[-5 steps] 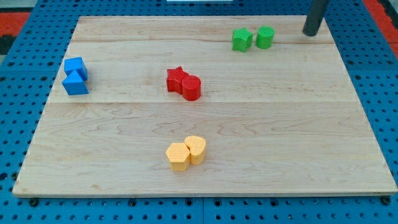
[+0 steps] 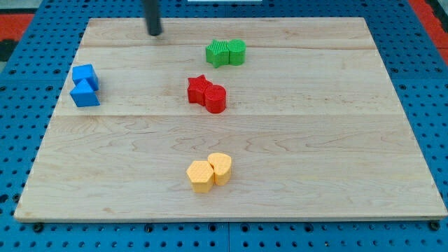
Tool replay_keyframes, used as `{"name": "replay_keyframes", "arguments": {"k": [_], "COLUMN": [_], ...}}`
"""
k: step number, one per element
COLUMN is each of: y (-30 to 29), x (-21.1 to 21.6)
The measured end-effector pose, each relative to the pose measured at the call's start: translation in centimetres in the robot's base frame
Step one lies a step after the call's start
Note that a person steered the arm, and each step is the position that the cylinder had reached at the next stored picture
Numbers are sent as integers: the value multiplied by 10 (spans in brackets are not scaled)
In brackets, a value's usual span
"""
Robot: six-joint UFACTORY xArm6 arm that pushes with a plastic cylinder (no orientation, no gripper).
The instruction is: Move your arm towards blue triangle
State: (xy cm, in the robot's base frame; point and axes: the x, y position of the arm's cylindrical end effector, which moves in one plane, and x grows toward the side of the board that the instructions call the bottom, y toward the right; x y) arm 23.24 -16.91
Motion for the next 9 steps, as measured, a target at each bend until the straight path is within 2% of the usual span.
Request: {"name": "replay_keyframes", "arguments": {"k": [1,2,3,4,5,6,9], "y": [-52,-129,-135,-135,-130,-121,-125], "x": [24,63,98,116,166,194,194]}}
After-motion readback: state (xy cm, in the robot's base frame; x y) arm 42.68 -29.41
